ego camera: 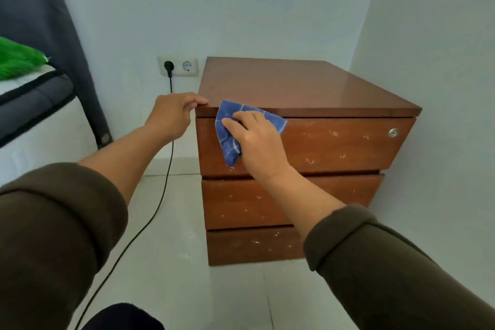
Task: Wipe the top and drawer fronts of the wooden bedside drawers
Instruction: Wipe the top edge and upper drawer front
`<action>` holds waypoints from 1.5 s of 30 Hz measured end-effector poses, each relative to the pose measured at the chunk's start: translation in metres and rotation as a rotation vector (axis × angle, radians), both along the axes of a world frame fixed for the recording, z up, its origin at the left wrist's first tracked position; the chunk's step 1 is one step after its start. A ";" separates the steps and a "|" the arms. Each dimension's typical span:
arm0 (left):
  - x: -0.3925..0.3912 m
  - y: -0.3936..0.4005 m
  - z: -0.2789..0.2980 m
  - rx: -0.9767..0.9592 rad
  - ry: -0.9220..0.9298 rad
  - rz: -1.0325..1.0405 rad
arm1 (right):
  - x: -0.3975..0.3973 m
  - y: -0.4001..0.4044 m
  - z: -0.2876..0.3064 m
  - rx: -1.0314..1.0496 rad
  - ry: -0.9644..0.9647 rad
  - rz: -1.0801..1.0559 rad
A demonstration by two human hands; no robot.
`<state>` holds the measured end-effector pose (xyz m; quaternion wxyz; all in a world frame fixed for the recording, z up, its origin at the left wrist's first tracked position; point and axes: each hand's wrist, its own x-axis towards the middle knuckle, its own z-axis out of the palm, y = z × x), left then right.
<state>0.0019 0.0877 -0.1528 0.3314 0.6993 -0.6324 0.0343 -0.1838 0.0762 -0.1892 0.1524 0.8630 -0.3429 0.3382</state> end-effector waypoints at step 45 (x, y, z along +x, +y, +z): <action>-0.052 -0.054 0.004 0.090 -0.208 -0.150 | 0.000 -0.022 -0.023 -0.023 0.286 -0.018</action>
